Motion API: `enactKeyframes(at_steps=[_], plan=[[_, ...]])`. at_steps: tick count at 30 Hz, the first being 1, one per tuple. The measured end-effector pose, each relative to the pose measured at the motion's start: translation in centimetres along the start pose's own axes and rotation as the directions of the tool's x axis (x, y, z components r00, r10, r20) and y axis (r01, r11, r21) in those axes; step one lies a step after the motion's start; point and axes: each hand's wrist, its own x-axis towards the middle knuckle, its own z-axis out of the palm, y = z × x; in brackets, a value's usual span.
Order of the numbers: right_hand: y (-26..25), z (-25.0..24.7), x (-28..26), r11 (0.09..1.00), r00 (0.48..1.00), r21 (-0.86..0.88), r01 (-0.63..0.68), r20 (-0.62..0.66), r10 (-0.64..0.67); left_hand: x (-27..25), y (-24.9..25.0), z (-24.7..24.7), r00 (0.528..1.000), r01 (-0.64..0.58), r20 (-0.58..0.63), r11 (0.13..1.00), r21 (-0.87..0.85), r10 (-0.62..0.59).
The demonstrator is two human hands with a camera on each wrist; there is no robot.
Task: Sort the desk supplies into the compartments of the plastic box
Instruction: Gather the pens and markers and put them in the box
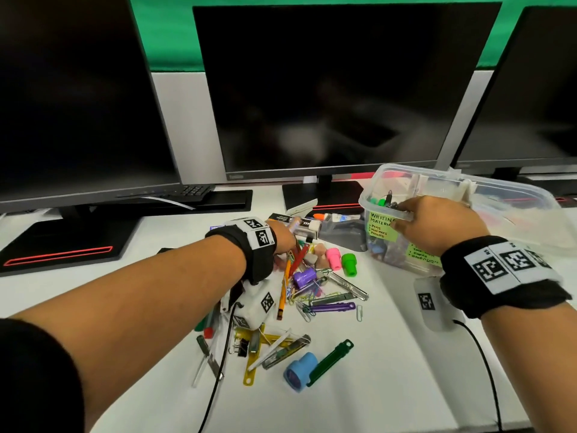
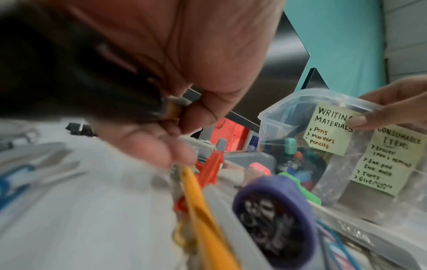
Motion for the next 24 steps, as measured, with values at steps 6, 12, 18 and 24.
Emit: enactKeyframes(at_steps=[6,12,18,24], plan=[[0.2,0.2,0.2,1.0,1.0,-0.001,0.011,-0.004,-0.011,1.3,1.4,-0.5,0.994,0.029,-0.112,0.951,0.308,0.005],[0.4,0.2,0.6,1.0,1.0,-0.016,0.022,-0.004,-0.022,2.8,1.4,0.0,0.984,0.037,-0.179,0.992,0.123,-0.015],[0.5,0.3,0.5,0.999,0.999,-0.006,0.033,-0.008,-0.033,3.7,1.7,-0.3,0.992,0.07,-0.114,0.984,0.164,-0.051],[0.5,0.2,0.4,1.0,1.0,-0.004,0.029,-0.009,-0.029,3.5,0.6,-1.6,0.98,0.057,-0.195,0.985,0.164,-0.025]])
